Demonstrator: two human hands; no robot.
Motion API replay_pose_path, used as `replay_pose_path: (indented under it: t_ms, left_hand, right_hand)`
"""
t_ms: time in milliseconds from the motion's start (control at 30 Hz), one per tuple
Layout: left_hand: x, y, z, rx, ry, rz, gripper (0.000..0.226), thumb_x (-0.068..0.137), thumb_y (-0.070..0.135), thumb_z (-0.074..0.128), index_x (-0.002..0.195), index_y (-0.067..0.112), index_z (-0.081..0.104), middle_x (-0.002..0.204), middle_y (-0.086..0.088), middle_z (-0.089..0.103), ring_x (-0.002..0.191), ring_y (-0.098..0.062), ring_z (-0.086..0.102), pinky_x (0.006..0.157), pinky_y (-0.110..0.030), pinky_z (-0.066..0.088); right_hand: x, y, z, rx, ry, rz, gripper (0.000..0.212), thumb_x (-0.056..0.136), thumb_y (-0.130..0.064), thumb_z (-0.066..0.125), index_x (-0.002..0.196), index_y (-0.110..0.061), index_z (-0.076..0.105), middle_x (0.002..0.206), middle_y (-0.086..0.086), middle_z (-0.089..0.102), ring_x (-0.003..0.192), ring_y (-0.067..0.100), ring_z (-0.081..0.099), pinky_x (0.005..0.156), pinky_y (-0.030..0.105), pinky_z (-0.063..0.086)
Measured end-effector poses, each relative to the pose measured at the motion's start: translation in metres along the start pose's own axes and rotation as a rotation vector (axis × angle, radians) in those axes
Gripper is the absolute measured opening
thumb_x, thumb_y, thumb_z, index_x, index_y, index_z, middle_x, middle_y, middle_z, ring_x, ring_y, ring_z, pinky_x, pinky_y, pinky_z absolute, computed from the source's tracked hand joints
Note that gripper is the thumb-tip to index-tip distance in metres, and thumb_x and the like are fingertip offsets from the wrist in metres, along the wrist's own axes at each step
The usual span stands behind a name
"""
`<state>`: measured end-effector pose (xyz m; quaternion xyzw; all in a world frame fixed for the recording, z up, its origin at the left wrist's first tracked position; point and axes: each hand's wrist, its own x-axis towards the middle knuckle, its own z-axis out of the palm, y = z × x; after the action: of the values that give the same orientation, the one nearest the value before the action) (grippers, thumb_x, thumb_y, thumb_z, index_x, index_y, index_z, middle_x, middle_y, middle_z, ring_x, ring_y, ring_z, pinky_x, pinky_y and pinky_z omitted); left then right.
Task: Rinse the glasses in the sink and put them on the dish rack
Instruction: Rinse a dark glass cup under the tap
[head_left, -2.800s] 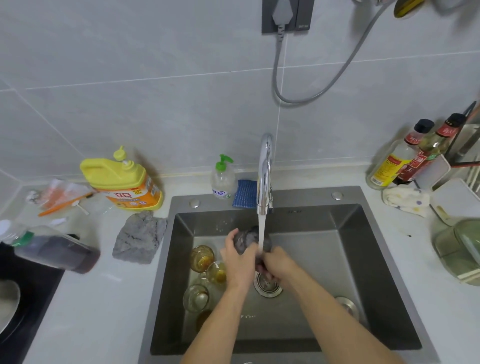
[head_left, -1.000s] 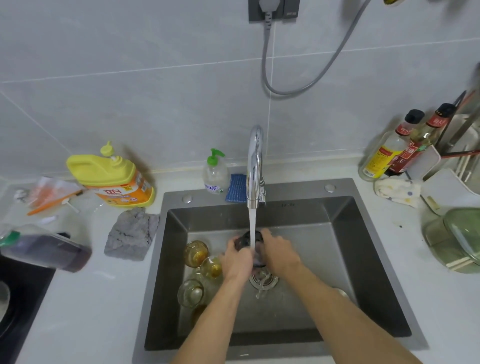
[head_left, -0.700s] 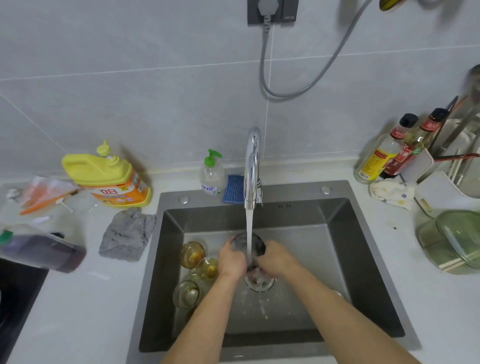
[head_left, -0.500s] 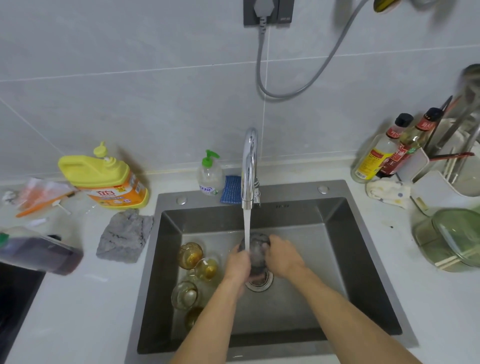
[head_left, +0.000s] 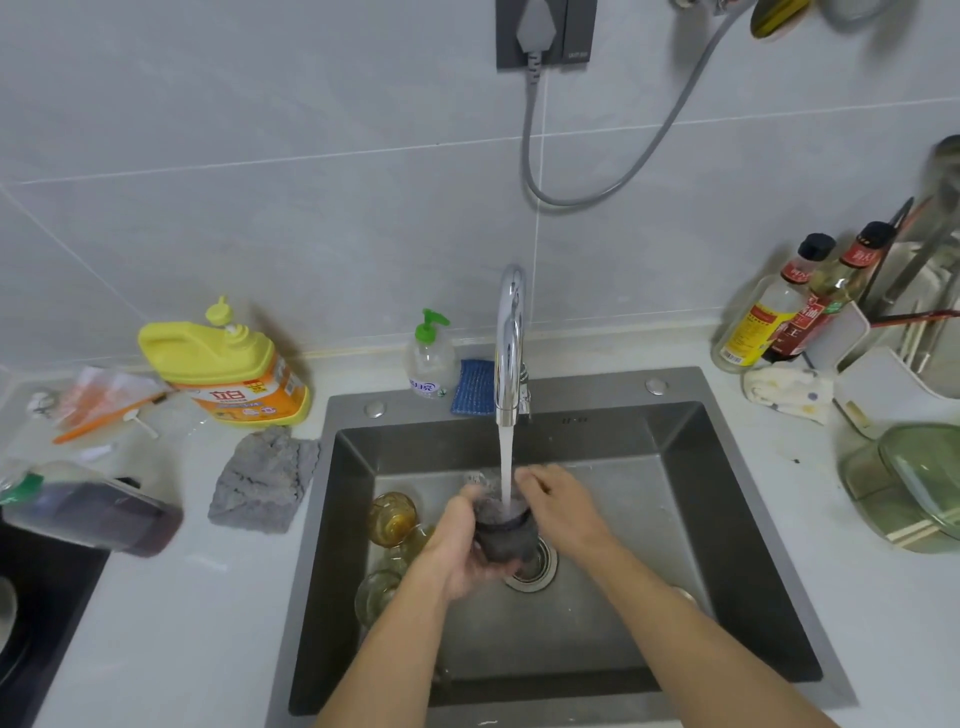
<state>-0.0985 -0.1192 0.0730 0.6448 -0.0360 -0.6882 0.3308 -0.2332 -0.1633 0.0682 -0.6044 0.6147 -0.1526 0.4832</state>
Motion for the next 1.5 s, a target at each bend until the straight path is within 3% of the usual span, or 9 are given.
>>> replay_pose_path:
  t_ms: [133,267,400,600,867,1033,1133,1333,1500]
  left_hand:
    - [0.007,0.0,0.012,0.012,-0.133,-0.092,0.075,0.096,0.075,0.039,0.12,0.012,0.072,0.109,-0.017,0.079,0.095,-0.036,0.072,0.065,-0.04,0.061]
    - [0.019,-0.011,0.039,-0.006,0.025,0.079,0.065,0.09,0.072,0.053,0.104,0.014,0.078,0.1,-0.013,0.079,0.102,-0.031,0.073,0.1,-0.05,0.057]
    - [0.015,-0.016,0.048,-0.079,0.086,0.182,0.048,0.101,0.048,0.05,0.086,0.013,0.079,0.091,-0.014,0.08,0.095,-0.032,0.072,0.093,-0.047,0.057]
    - [0.014,-0.013,0.043,-0.154,0.086,0.07,0.071,0.102,0.065,0.035,0.105,0.007,0.077,0.104,-0.019,0.077,0.106,-0.033,0.071,0.102,-0.049,0.056]
    - [0.025,-0.012,0.012,-0.171,0.108,0.265,0.063,0.084,0.057,0.076,0.133,0.019,0.065,0.12,-0.01,0.076,0.106,-0.032,0.075,0.08,-0.045,0.063]
    - [0.017,-0.012,0.02,-0.182,0.103,0.259,0.054,0.098,0.061,0.055,0.119,0.015,0.074,0.113,-0.012,0.079,0.102,-0.026,0.077,0.089,-0.038,0.057]
    - [0.014,-0.011,0.025,-0.007,0.174,0.327,0.057,0.1,0.061,0.051,0.139,0.02,0.063,0.13,-0.009,0.071,0.112,-0.022,0.069,0.087,-0.033,0.055]
    - [0.021,-0.002,0.028,-0.292,0.168,0.166,0.11,0.054,0.07,0.09,0.146,0.022,0.054,0.128,-0.013,0.071,0.111,-0.034,0.072,0.086,-0.049,0.063]
    - [0.014,0.009,0.036,-0.596,0.013,-0.041,0.057,0.092,0.056,0.069,0.118,0.005,0.069,0.109,-0.023,0.073,0.101,-0.038,0.07,0.098,-0.051,0.056]
  right_hand:
    - [-0.008,-0.007,0.0,0.656,0.037,0.281,0.037,0.107,-0.032,0.041,0.098,-0.02,0.075,0.099,0.002,0.075,0.096,0.016,0.068,0.073,0.024,0.046]
    - [-0.011,-0.001,0.02,0.402,0.213,0.298,0.057,0.107,-0.055,0.029,0.135,-0.013,0.055,0.136,0.012,0.06,0.127,0.031,0.057,0.101,0.037,0.042]
    - [-0.018,0.011,0.027,0.25,0.18,0.096,0.064,0.091,-0.078,0.044,0.129,-0.026,0.049,0.128,0.001,0.057,0.12,0.02,0.057,0.107,0.042,0.047]
    - [-0.011,0.015,0.013,0.539,0.061,0.05,0.058,0.065,-0.064,0.084,0.099,-0.024,0.06,0.106,0.007,0.069,0.09,0.015,0.069,0.081,0.03,0.059]
    - [0.001,-0.001,0.042,0.768,0.082,0.198,0.035,0.106,-0.036,0.051,0.135,-0.017,0.049,0.129,0.011,0.064,0.105,0.02,0.067,0.082,0.03,0.059]
    - [0.002,-0.004,0.039,0.993,-0.007,0.301,0.09,0.064,-0.065,0.084,0.137,-0.025,0.05,0.126,0.014,0.068,0.107,0.031,0.072,0.083,0.044,0.063]
    - [0.0,-0.003,0.04,0.589,-0.021,0.238,0.123,0.058,-0.103,0.046,0.152,-0.025,0.031,0.144,0.014,0.058,0.124,0.031,0.062,0.096,0.049,0.056]
    - [-0.019,0.007,0.031,0.359,-0.104,-0.115,0.056,0.11,-0.034,0.041,0.162,-0.036,0.021,0.169,-0.015,0.014,0.155,0.006,0.013,0.124,0.027,0.016]
    - [-0.005,0.035,0.014,0.416,-0.177,-0.228,0.073,0.082,-0.009,0.084,0.141,-0.043,0.056,0.158,-0.015,0.042,0.142,-0.003,0.041,0.11,0.011,0.037]
